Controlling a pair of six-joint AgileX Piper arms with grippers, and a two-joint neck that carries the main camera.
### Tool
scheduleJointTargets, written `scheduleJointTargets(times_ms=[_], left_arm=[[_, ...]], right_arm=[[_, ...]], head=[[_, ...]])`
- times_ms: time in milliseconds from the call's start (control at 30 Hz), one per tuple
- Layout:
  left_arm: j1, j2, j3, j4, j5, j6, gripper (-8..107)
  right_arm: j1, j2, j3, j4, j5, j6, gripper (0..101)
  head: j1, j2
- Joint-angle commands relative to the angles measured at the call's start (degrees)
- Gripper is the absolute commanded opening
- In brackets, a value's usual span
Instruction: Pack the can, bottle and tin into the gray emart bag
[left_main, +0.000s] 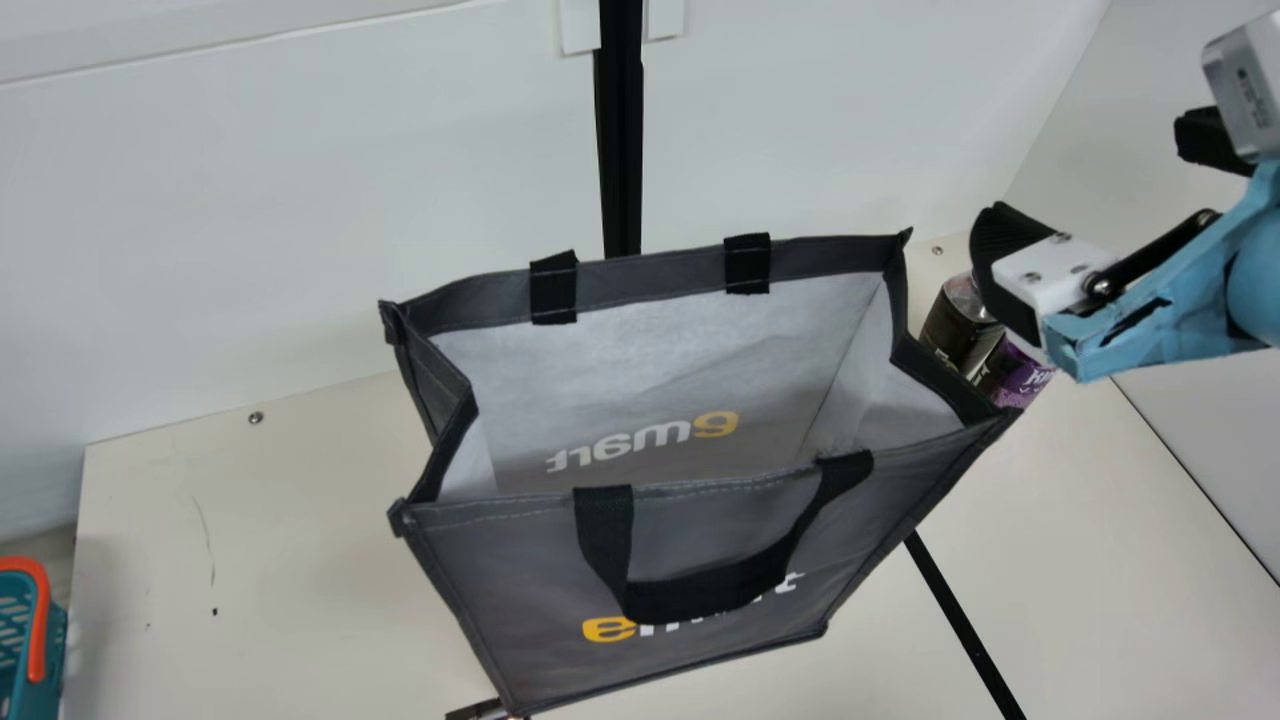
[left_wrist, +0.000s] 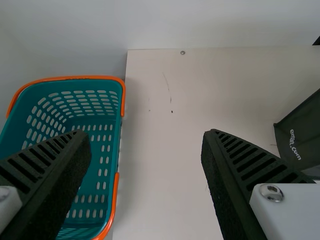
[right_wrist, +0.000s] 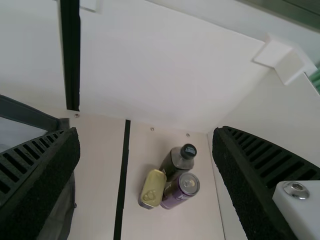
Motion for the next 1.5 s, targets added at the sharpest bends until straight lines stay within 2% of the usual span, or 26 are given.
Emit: scheduleJointTargets(times_ms=[0, 433, 867, 1467], left_arm=[[0.0, 0.0, 0.0, 0.0, 0.0, 0.0, 90], [0.0, 0.0, 0.0, 0.0, 0.0, 0.0, 90], [0.0, 0.0, 0.0, 0.0, 0.0, 0.0, 90], [0.0, 0.0, 0.0, 0.0, 0.0, 0.0, 90]], right_arm=[[-1.78, -0.03, 0.63, 0.17, 0.04, -0.19, 91], [-8.2, -0.97, 6.77, 0.06, 0.04, -0.52, 91], [-10.99, -2.26, 13.49, 0.37, 0.04, -0.38, 91], [-11.03, -2.22, 13.48, 0.27, 0.08, -0.44, 91]], head=[[-1.3, -0.14], [-1.3, -0.14], [-1.3, -0.14], [-1.3, -0.14]])
